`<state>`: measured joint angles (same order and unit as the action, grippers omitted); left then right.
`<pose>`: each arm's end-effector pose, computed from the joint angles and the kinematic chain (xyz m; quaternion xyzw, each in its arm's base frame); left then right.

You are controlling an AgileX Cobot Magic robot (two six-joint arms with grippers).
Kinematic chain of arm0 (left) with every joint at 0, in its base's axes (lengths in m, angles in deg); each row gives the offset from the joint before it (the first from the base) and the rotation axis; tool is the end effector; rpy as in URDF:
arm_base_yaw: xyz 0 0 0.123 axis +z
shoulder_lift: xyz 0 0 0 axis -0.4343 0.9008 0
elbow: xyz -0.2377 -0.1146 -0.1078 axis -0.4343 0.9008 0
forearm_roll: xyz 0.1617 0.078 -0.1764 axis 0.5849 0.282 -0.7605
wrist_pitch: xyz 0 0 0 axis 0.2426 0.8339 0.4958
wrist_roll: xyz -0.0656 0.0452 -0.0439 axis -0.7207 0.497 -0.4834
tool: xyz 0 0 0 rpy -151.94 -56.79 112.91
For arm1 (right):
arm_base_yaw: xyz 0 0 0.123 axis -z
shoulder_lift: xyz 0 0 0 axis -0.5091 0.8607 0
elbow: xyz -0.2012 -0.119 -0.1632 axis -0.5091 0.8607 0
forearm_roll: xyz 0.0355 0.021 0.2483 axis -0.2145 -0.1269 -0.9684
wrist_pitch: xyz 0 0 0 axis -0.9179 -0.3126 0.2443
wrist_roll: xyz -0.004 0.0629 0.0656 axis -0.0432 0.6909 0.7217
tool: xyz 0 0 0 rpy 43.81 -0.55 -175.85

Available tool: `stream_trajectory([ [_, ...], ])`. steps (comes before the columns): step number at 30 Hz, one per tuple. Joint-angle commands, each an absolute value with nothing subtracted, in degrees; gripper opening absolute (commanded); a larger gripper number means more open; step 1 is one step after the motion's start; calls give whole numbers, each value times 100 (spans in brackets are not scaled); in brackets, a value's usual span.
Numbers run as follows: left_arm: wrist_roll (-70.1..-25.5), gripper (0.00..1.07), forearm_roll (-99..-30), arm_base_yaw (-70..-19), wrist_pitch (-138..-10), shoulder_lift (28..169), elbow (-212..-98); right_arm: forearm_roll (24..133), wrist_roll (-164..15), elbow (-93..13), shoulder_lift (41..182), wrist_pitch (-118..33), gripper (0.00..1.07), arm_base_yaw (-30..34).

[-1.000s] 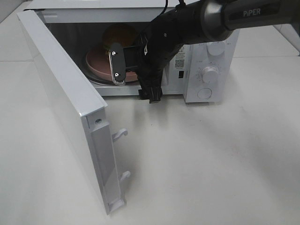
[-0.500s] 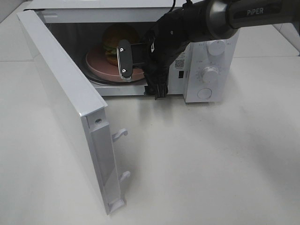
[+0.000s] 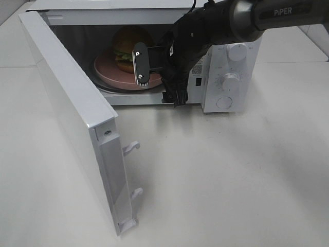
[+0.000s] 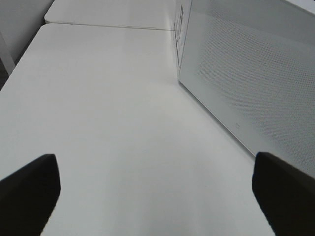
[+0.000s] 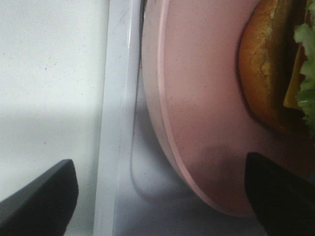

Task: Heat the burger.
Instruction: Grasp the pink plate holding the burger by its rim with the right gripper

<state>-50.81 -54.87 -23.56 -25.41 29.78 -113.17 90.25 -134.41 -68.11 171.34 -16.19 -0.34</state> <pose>-0.0047 -0.0071 0.2792 -0.0088 0.8461 -0.0306 0.5321 0.4299 0.2494 0.1530 -0.7420 0.5757 -0.1625 0.3027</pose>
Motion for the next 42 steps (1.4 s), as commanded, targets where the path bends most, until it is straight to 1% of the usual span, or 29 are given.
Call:
stream_trajectory([
  [1,-5075,98,-5482,-2362,-2575,2847,-11294,9065,-13390,-6937,17128,-1613,87,-51],
  [8,-5075,98,-5482,-2362,-2575,2847,-11294,9065,-13390,-7309,17128,-1556,85,-188],
  [16,-5075,98,-5482,-2362,-2575,2847,-11294,9060,-13367,-7309,17260,-1561,83,-303],
  [42,-5075,98,-5441,-2362,-2575,2847,-11294,8790,-13373,-7315,17747,-1710,81,-303],
])
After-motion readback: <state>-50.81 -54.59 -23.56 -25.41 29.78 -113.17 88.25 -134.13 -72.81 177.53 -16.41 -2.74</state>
